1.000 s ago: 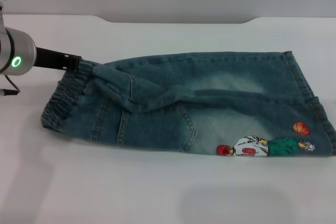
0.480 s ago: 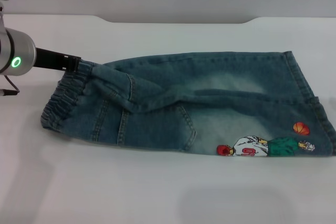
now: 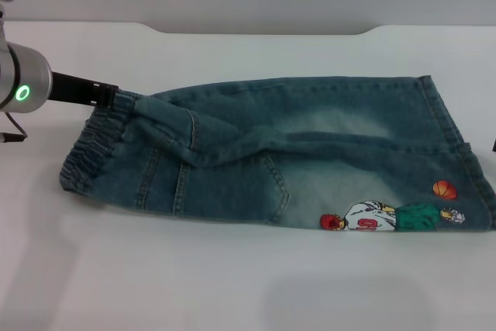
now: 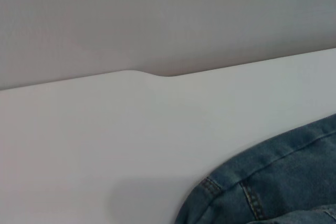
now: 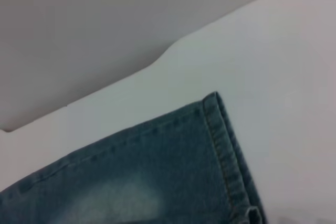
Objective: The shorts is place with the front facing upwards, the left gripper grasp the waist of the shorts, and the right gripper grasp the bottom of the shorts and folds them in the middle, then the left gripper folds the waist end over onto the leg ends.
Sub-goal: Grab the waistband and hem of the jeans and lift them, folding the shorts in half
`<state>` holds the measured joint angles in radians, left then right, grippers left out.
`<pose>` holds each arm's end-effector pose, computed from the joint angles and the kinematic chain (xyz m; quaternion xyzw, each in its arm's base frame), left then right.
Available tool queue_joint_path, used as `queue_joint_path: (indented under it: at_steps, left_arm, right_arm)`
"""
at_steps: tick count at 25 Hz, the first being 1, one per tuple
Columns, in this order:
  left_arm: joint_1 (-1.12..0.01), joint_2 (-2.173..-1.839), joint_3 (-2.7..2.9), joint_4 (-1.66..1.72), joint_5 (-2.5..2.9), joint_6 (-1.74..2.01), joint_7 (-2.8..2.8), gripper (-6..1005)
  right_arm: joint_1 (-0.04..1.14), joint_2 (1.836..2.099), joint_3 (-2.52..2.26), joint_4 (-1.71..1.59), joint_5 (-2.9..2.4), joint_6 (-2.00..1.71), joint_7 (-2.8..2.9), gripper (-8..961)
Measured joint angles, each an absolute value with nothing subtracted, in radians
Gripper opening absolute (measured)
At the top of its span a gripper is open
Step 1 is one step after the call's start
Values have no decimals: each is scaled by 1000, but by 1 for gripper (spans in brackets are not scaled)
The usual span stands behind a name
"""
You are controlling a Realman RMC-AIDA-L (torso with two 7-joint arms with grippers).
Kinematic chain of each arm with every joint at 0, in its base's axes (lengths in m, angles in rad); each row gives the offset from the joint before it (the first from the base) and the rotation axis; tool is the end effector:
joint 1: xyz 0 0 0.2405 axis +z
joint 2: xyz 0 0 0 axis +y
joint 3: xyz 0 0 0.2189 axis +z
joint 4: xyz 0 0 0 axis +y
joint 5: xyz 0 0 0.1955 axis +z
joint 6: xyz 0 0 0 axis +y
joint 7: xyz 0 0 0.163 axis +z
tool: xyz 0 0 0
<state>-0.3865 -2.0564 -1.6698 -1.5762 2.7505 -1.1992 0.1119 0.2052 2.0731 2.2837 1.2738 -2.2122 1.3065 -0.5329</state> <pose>-0.1812 0.3544 0.0448 -0.8025 -0.4436 0.0395 0.3971 0.2940 0.3000 0.0894 -0.6946 0.6341 0.1525 0.3036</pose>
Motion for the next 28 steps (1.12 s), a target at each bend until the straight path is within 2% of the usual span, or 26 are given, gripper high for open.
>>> queue_joint_path:
  at_steps: [28]
  left_arm:
    - [-387, -2057, -1670, -1573, 2743, -1210, 121, 41]
  right_arm:
    - [269, 2066, 2309, 1119, -2220, 1238, -589, 407]
